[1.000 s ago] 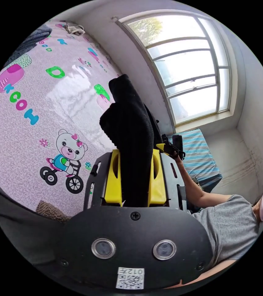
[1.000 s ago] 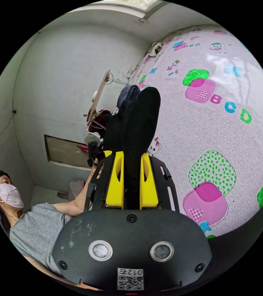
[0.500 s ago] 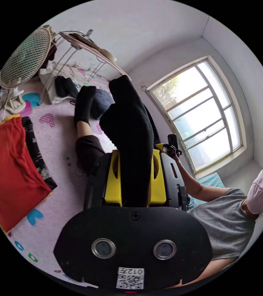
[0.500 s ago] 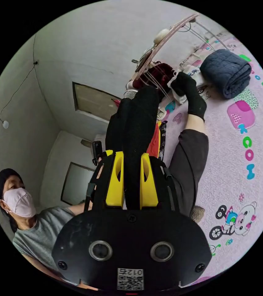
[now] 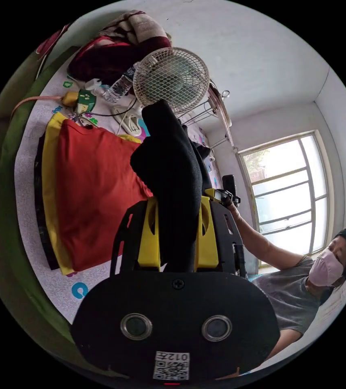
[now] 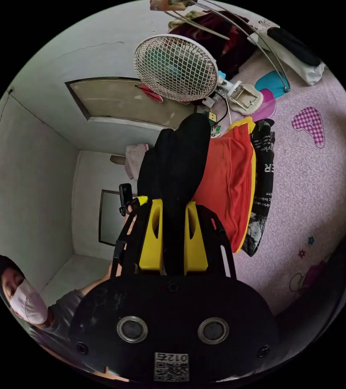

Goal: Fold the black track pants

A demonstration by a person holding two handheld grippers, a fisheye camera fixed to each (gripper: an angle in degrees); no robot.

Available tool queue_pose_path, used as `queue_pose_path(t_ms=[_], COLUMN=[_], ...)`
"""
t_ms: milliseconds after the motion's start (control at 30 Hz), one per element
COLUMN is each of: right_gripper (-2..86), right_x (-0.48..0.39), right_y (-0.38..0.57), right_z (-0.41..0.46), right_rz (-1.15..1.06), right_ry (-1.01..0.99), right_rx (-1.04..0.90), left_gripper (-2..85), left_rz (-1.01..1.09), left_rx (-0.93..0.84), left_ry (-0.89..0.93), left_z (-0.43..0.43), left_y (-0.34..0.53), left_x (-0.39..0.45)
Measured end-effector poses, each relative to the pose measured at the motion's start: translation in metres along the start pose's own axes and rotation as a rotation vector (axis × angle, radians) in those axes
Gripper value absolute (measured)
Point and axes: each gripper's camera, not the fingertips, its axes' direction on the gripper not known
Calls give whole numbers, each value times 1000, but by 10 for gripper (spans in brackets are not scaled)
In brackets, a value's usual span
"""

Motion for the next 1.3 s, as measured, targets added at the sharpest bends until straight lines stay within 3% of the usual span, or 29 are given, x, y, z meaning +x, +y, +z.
queue_pose_path(t_ms=[200,333,400,433,633,900,1033,1200,1300], right_gripper=[82,86,87,91,92,42,40,67,85], right_x=[100,192,223,240,288,296,339,349,351], right_y=[52,110,144,167,271,357,413,455,453], right_z=[-36,-89,-117,-135,-199,-254,-304,-364,-384], right_rz=[53,185,201,208,169,-92,51,34,14], right_ry=[20,268,162,108,135,462,339,314,347], right_rx=[-78,-38,-20,-7,-9,-91,-8,89,112], left_gripper=[137,137,137,136,132,102,90,64,56], left_rz=[-72,-231,-238,-226,-133,-113,-103,-3,82], left_rx=[-49,-11,104,121,193,150,176,474,384], left_ry=[-33,-88,104,107,73,-88,-93,-254,-314], left_z=[-48,-58,-69,-72,-102,-127,-138,-180,-162], left_y=[-22,-10,6,9,35,39,47,74,50], left_x=[-56,-118,-139,-139,-126,-97,-82,-16,15])
